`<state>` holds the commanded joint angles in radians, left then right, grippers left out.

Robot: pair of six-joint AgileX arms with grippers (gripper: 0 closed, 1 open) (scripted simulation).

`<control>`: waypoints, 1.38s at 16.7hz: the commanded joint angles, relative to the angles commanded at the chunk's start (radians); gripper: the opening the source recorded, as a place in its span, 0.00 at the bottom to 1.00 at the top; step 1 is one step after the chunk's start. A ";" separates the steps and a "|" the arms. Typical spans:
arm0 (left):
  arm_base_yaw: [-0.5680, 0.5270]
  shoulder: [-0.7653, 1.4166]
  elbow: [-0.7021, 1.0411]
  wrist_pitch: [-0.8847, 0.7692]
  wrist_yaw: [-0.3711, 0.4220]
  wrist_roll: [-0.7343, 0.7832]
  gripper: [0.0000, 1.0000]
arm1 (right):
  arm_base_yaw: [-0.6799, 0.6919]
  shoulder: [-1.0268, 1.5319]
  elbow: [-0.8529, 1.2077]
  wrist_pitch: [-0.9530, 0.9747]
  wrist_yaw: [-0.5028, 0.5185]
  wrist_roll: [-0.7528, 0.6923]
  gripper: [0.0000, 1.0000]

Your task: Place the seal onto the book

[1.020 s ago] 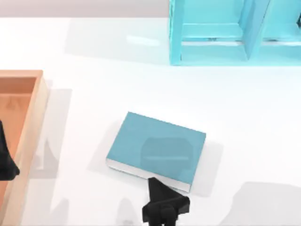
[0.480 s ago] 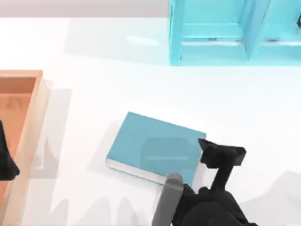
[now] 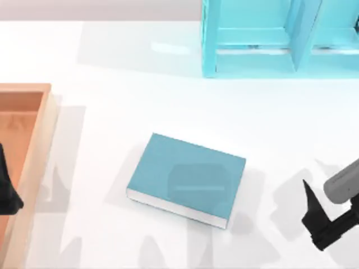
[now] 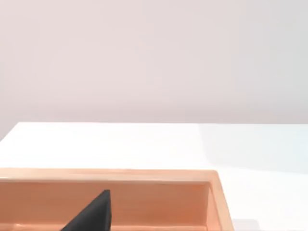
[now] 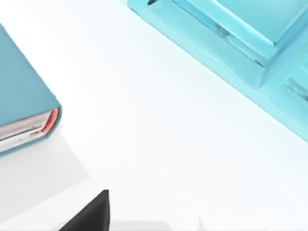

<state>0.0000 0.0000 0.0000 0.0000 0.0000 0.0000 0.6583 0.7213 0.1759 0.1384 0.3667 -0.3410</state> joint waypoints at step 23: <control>0.036 0.221 0.212 -0.188 0.000 0.040 1.00 | -0.658 -0.721 -0.176 -0.138 -0.367 0.341 1.00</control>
<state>0.0361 0.2208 0.2122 -0.1877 -0.0002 0.0400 0.0000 0.0000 0.0000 0.0000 0.0000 0.0000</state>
